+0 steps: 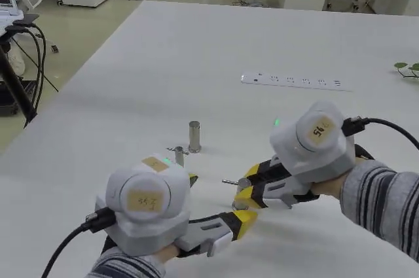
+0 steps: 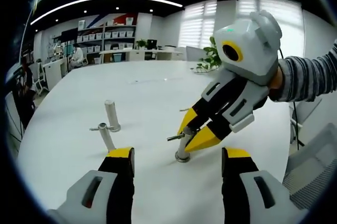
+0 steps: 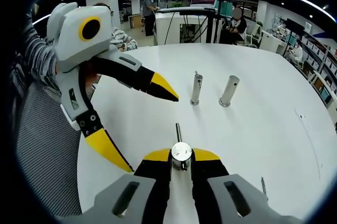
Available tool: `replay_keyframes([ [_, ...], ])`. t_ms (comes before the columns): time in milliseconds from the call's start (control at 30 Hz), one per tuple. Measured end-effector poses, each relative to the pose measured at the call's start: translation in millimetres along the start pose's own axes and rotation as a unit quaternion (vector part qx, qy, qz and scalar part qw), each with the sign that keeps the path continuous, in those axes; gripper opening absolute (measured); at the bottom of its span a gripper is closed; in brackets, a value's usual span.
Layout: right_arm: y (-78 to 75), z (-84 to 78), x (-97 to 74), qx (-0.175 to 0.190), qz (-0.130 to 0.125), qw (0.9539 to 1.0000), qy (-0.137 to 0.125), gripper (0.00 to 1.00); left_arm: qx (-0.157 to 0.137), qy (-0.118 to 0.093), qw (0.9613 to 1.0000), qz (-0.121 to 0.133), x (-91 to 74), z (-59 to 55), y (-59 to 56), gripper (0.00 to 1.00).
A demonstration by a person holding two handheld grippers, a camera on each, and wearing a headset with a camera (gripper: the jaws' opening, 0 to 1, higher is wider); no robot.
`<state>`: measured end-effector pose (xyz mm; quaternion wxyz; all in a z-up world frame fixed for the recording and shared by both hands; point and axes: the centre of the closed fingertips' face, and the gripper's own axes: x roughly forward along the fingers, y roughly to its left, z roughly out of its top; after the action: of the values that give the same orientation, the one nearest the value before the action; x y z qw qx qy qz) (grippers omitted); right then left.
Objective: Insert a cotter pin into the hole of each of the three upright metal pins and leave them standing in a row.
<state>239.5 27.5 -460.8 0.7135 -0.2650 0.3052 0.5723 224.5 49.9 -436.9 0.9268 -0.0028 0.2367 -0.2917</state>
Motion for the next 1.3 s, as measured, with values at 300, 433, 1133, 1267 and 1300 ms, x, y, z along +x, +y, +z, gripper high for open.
replay_keyframes([
  [300,-1.4,1.8,0.7,0.003,0.007,1.0000,0.001,0.08,0.003,-0.001,0.9999,0.014,-14.6,0.3,11.4,0.76],
  [433,-7.4,4.6,0.9,0.002,0.006,1.0000,0.000,0.08,0.010,-0.006,0.9996,0.027,-21.1,3.2,18.3,0.78],
  [1133,-40.3,14.3,6.5,-0.018,0.006,0.9996,0.021,0.08,0.003,-0.005,0.9990,0.044,-23.9,0.3,35.5,0.85],
  [1267,-43.5,13.7,8.0,-0.019,0.009,0.9996,0.021,0.08,-0.002,-0.006,0.9989,0.046,-24.2,0.3,37.2,0.85],
  [1300,-44.4,13.7,8.4,-0.020,0.009,0.9995,0.022,0.08,-0.003,-0.006,0.9989,0.047,-24.2,0.2,37.7,0.85],
])
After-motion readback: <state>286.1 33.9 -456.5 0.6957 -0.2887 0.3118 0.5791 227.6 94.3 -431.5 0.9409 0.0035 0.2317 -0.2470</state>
